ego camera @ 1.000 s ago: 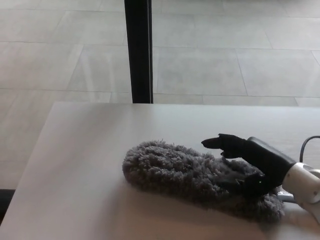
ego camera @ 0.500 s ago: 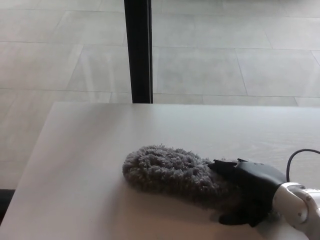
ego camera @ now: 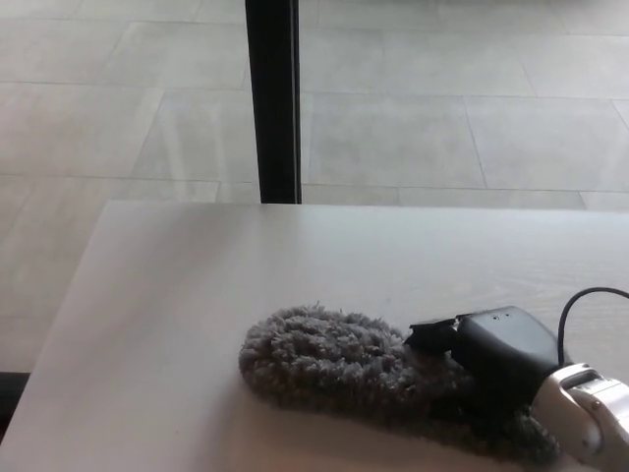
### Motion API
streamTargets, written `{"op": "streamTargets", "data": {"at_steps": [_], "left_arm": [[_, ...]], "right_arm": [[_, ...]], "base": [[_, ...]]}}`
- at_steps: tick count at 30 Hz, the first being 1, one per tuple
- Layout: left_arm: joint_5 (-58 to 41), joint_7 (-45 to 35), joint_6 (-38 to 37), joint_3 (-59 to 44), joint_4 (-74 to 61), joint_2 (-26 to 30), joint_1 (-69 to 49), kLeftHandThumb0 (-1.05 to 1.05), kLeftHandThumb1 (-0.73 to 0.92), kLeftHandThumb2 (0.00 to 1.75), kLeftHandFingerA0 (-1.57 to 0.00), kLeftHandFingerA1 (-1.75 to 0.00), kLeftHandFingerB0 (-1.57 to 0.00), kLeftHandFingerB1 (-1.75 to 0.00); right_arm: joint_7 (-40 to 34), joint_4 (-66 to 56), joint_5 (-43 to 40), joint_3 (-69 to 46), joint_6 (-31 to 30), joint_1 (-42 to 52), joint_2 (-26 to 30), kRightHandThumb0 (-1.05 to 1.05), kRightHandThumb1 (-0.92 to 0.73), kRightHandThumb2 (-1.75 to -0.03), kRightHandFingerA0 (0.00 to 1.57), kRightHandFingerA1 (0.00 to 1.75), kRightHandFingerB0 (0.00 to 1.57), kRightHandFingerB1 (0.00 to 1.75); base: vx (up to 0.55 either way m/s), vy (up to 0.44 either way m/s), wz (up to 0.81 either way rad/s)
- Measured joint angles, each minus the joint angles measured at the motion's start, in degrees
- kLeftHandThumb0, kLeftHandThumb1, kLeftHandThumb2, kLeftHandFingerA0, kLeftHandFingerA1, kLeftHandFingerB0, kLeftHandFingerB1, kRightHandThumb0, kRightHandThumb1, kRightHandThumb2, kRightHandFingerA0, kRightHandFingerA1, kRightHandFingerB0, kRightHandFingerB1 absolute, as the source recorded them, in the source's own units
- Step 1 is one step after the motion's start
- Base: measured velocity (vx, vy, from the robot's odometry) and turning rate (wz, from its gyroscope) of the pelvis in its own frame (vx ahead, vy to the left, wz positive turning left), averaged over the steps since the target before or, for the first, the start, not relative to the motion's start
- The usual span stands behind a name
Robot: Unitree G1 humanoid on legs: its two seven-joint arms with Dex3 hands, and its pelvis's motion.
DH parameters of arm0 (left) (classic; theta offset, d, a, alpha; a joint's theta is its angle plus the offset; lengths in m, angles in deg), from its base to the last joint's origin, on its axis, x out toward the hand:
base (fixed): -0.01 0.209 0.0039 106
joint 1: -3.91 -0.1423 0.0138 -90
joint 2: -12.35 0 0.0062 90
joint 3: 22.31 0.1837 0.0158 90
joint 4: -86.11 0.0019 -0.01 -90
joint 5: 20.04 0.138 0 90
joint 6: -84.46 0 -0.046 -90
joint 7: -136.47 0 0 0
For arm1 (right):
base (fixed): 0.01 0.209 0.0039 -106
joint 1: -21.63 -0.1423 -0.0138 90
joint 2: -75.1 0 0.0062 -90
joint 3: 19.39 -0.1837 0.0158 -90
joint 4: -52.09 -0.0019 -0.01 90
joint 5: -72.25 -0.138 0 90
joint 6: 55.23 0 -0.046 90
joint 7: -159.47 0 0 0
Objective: The robot uses its right hand to pick up the duster kept in the middle of the desk and use it to wipe the desk by swiping its surface twice
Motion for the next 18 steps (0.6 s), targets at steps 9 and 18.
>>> {"op": "streamTargets", "data": {"at_steps": [9,18], "left_arm": [[0.0,0.0,0.0,-0.1,0.0,0.0,0.3,-0.93,0.92,0.79,-0.37,-1.23,-0.32,-1.15],[-0.1,-0.1,0.0,-0.7,0.0,-0.1,0.9,-0.89,0.92,0.77,-0.41,-1.28,-0.39,-1.20]], "right_arm": [[-8.2,0.1,2.4,1.4,3.5,1.0,0.0,-0.20,-0.53,-1.21,0.95,1.66,0.73,1.22],[-16.5,1.6,5.6,2.6,6.5,2.1,0.0,-0.22,-0.62,-0.89,0.95,1.75,0.70,1.28]], "base": [[0.00,0.000,0.00],[0.00,0.000,0.00]]}}
